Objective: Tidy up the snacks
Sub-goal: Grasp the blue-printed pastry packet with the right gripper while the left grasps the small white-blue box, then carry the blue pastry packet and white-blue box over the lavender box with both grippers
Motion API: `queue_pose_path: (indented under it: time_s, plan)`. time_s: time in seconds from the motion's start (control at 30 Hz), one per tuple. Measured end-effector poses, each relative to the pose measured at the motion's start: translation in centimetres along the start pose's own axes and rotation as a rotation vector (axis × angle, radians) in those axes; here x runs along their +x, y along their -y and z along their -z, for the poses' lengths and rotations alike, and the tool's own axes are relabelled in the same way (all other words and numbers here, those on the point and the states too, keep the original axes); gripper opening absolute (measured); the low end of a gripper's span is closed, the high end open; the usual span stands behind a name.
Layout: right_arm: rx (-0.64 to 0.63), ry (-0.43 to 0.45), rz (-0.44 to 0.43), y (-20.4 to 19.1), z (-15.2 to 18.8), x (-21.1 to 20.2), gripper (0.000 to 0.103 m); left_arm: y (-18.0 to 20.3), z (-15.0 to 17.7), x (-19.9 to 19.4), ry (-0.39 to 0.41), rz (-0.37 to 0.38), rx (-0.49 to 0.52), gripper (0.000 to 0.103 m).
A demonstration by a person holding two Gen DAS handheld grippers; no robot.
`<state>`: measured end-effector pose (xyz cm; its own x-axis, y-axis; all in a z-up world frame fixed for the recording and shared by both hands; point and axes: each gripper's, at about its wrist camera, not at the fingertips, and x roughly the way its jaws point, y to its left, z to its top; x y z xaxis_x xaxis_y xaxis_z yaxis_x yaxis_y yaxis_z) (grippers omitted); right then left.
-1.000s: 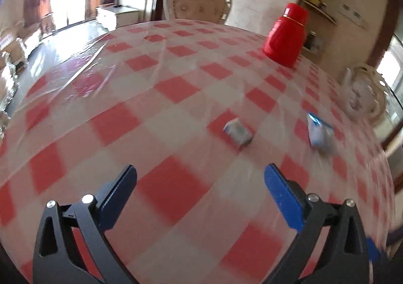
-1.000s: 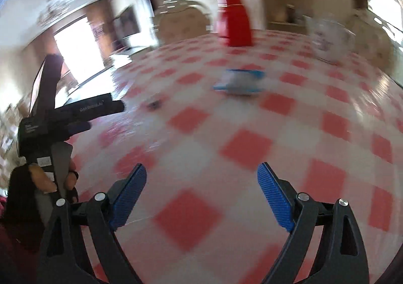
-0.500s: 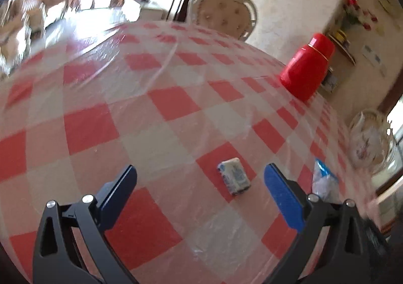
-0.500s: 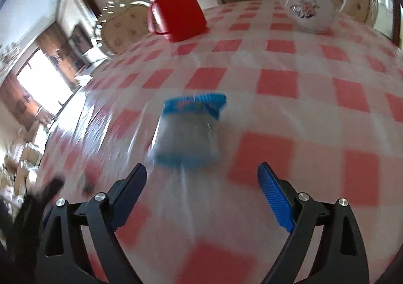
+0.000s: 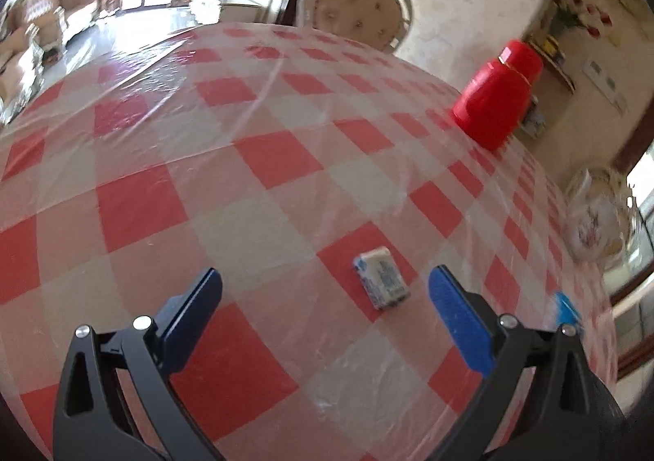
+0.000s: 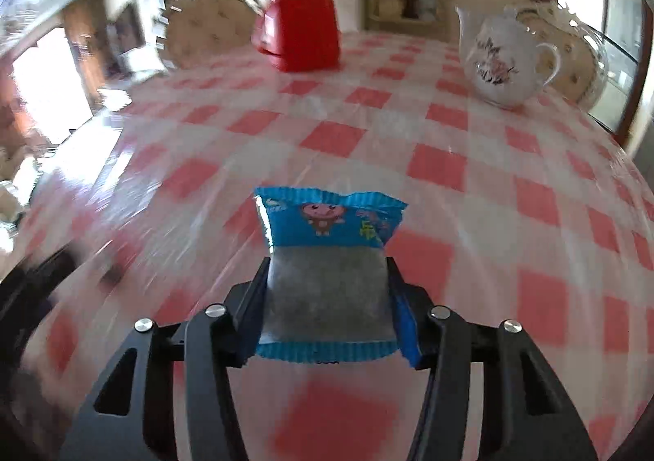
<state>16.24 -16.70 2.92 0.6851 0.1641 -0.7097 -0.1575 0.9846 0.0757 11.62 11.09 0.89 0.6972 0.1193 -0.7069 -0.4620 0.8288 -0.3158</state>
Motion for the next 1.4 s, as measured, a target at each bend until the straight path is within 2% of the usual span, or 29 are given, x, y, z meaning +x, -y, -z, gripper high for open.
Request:
queue_pose_path:
  time_s: [0.17,0.27,0.33,0.37,0.4,0.43,0.47,0.5,0.63,0.7,0.73,0.77,0.83,0.87,0.97,1.03,1.07,1.1,1.27,1.33,1.4]
  plan:
    - [0.031,0.065,-0.104,3.0,5.5,-7.3,0.051,2.1,0.0,0.8,-0.005,-0.034,0.097,0.101]
    - [0.098,0.062,-0.149,4.5,7.1,-8.5,0.052,3.4,-0.4,2.3,-0.043,-0.069,0.139,0.101]
    - [0.127,0.058,-0.179,5.0,6.9,-8.6,0.051,4.0,-0.8,3.5,-0.078,-0.106,0.156,0.101]
    - [0.129,0.062,-0.186,5.1,6.7,-8.7,0.046,4.6,-0.8,3.9,-0.087,-0.128,0.186,0.099]
    - [0.128,0.068,-0.192,5.1,6.7,-8.9,0.045,4.9,-0.8,4.0,-0.091,-0.135,0.208,0.088]
    - [0.127,0.075,-0.199,5.1,6.7,-9.1,0.045,5.5,-0.6,3.9,-0.080,-0.137,0.250,0.072]
    - [0.127,0.081,-0.205,5.1,6.6,-9.4,0.045,5.7,-0.4,3.5,-0.071,-0.118,0.283,0.025]
    - [0.122,0.086,-0.212,5.0,6.6,-9.7,0.045,5.8,-0.2,3.4,-0.082,-0.079,0.307,0.021]
    - [0.099,0.044,-0.176,4.7,6.7,-8.8,0.046,5.1,0.4,2.3,-0.100,0.017,0.349,0.021]
    - [0.097,0.022,-0.130,5.2,6.7,-8.0,0.048,4.8,0.4,1.5,-0.105,0.024,0.367,0.020]
    - [0.100,0.014,-0.112,5.5,6.8,-7.8,0.054,4.8,0.4,1.1,-0.111,0.038,0.381,0.020]
    - [0.112,0.007,-0.100,5.9,6.8,-7.7,0.067,4.6,0.3,0.7,-0.106,0.045,0.383,0.021]
    - [0.143,0.003,-0.103,6.7,6.7,-7.6,0.082,4.1,0.1,0.7,-0.113,0.043,0.379,0.021]
    - [0.158,0.007,-0.112,7.0,6.7,-7.8,0.084,3.8,0.1,0.8,-0.130,0.049,0.373,0.022]
    - [0.156,0.009,-0.109,7.3,6.6,-7.8,0.088,2.9,0.2,1.4,-0.154,0.069,0.345,0.039]
    - [0.139,0.002,-0.113,7.0,6.6,-7.6,0.088,3.0,0.3,1.3,-0.148,0.053,0.359,0.058]
    - [0.117,-0.011,-0.114,6.6,6.6,-7.2,0.088,3.1,0.4,1.3,-0.147,0.045,0.361,0.079]
    - [0.098,-0.022,-0.112,6.2,6.6,-6.8,0.088,3.1,0.5,1.2,-0.144,0.039,0.363,0.083]
    - [-0.066,-0.069,-0.102,2.6,6.3,-5.0,0.088,4.0,1.6,1.4,-0.153,-0.017,0.454,0.082]
    - [-0.128,-0.108,-0.098,1.3,6.4,-4.0,0.088,4.3,1.9,1.3,-0.144,-0.044,0.486,0.064]
    - [-0.173,-0.133,-0.071,0.5,6.6,-3.5,0.088,4.2,1.7,1.0,-0.133,-0.049,0.477,0.025]
